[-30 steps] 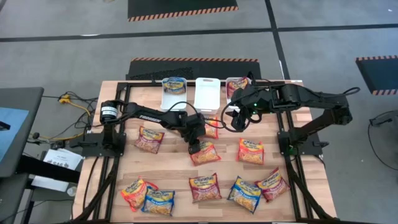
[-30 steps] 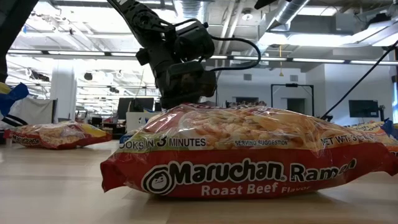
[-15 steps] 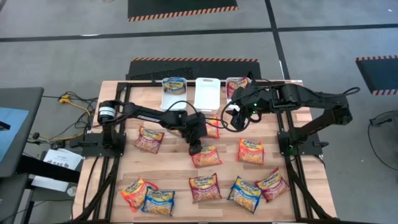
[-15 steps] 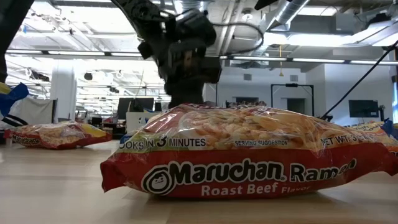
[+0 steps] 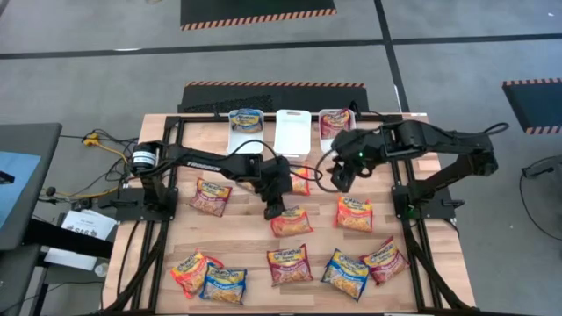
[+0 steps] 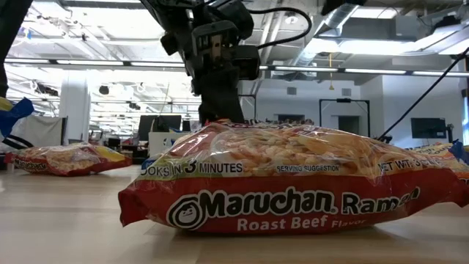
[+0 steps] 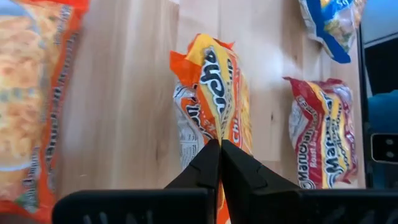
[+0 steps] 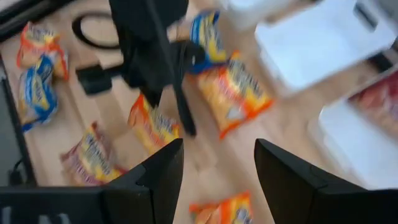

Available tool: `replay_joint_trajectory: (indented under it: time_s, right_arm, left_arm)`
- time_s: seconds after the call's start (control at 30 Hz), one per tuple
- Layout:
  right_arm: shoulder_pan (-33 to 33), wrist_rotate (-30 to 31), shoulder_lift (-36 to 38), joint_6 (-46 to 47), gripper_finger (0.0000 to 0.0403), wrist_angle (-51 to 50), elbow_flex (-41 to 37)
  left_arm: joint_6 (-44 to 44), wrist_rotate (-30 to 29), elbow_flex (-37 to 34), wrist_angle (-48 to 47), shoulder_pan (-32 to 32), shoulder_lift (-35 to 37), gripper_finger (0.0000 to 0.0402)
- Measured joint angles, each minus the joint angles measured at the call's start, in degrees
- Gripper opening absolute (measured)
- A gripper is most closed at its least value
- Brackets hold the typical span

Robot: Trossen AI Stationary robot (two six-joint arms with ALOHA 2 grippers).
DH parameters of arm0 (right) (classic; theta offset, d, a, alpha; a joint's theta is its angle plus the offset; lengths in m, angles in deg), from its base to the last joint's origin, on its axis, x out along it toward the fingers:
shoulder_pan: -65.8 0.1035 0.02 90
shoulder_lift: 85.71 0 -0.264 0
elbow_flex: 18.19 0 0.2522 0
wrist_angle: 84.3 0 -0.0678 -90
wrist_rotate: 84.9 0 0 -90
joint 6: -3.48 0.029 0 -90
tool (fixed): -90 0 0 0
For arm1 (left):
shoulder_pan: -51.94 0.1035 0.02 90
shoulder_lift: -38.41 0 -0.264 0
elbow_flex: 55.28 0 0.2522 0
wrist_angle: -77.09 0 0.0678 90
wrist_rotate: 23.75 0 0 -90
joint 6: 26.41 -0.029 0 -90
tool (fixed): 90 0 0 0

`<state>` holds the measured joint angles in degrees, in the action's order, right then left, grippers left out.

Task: Sort Maruchan noodles
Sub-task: Put the orange noodle pack into the center white bin

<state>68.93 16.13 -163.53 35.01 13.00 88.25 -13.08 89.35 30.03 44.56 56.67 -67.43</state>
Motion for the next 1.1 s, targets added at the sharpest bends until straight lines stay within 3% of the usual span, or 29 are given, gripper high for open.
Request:
replay_joint_trajectory:
  time_s: [0.23,0.53,0.87,1.1]
  right_arm:
    - [10.2,2.7,-0.2,10.0,0.0223,-2.5,-4.5]
    - [16.8,5.0,-0.2,16.3,0.0223,8.5,-17.5]
    - [19.6,5.3,-0.1,15.9,0.0223,33.7,-36.3]
    - [15.8,2.4,-0.1,8.3,0.0223,54.3,-47.1]
  left_arm:
    - [-0.3,0.5,0.0,0.1,-0.2,-0.1,0.0]
    - [-0.2,1.1,0.0,0.2,-0.2,-0.2,0.0]
    - [-0.2,1.1,0.0,0.2,-0.3,-0.2,0.0]
    - [-0.1,1.1,0.0,0.2,-0.3,-0.2,0.0]
